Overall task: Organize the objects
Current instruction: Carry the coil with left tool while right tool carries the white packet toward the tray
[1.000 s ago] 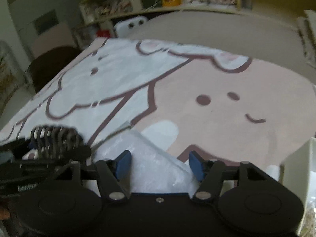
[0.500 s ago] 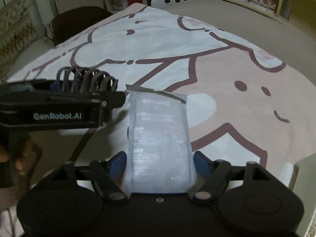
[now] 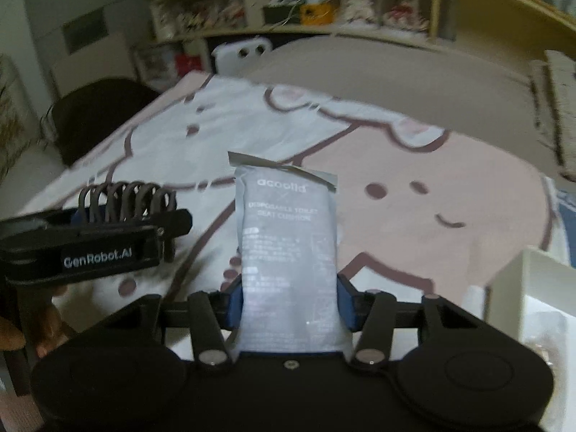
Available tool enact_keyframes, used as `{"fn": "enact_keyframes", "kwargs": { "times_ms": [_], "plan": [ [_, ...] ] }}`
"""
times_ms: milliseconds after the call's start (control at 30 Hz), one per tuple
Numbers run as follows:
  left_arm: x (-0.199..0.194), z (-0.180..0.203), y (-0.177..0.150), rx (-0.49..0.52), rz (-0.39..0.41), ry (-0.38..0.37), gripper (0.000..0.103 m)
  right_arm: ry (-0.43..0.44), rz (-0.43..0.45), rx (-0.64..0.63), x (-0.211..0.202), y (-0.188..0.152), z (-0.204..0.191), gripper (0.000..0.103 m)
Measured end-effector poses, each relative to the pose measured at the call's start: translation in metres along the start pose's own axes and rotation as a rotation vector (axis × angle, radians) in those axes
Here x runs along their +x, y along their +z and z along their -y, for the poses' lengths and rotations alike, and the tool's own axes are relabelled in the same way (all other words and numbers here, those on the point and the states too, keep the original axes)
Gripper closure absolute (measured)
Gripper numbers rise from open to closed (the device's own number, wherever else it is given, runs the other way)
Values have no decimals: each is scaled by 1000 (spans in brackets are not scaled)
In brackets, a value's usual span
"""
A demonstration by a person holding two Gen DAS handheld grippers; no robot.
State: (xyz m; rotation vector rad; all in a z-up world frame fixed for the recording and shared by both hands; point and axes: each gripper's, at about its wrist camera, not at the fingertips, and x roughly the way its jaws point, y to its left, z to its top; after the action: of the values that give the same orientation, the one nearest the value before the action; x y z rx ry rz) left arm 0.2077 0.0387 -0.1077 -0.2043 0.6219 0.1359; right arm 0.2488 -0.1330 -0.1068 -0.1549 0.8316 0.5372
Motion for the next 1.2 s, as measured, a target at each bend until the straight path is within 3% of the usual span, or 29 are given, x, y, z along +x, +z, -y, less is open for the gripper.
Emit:
{"fn": "enact_keyframes", "kwargs": {
  "times_ms": [333, 733, 1033, 1200],
  "plan": [
    [-45, 21, 25, 58, 71, -90, 20, -100, 86, 154, -58, 4, 19, 51],
    [-74, 59, 36, 107, 80, -233, 20, -197, 167, 251, -128, -15, 49, 51],
    [-82, 119, 41, 170, 85, -365, 20, -297, 178, 286, -167, -30, 107, 51],
    [-81, 164, 24, 232, 35, -450, 20, -347, 168, 328, -178, -47, 145, 50]
  ]
}}
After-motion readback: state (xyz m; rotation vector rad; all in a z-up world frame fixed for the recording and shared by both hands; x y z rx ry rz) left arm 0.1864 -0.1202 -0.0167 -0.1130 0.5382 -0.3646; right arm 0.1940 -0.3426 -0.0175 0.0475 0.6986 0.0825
